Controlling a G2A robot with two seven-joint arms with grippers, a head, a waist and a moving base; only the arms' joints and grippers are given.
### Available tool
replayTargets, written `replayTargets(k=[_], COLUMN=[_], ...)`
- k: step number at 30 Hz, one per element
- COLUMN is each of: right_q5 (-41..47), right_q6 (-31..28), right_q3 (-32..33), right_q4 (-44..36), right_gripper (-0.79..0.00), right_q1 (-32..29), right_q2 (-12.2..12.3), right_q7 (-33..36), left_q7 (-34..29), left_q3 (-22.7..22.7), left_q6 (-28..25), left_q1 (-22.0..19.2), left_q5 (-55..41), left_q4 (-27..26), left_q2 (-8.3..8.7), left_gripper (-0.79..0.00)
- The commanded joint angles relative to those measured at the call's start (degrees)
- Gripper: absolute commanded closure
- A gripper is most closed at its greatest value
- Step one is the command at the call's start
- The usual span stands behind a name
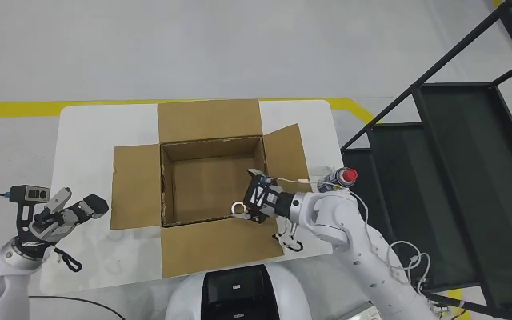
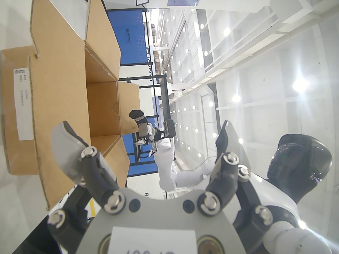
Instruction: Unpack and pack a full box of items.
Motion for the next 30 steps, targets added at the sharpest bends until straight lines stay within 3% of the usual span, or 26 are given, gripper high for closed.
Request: replayTargets(k=[1, 30], right_q5=[0.42, 0.73], right_q6=[1.57, 2.05], right_q3=[-1.33, -1.75], right_q4=[0.97, 1.33], right_gripper=[-0.785, -0.785], right_q1=[1.95, 2.57], right_q2=[-0.27, -0.34], right_q7=[1.3, 1.57], left_q7=[0.0, 0.0], left_q3=[0.0, 0.0], left_q6=[0.0, 0.0], left_q1=[0.0, 0.0], left_q5=[0.0, 0.0], left_q4=[0.0, 0.0], left_q2=[0.0, 0.0], left_gripper=[-0.785, -0.785])
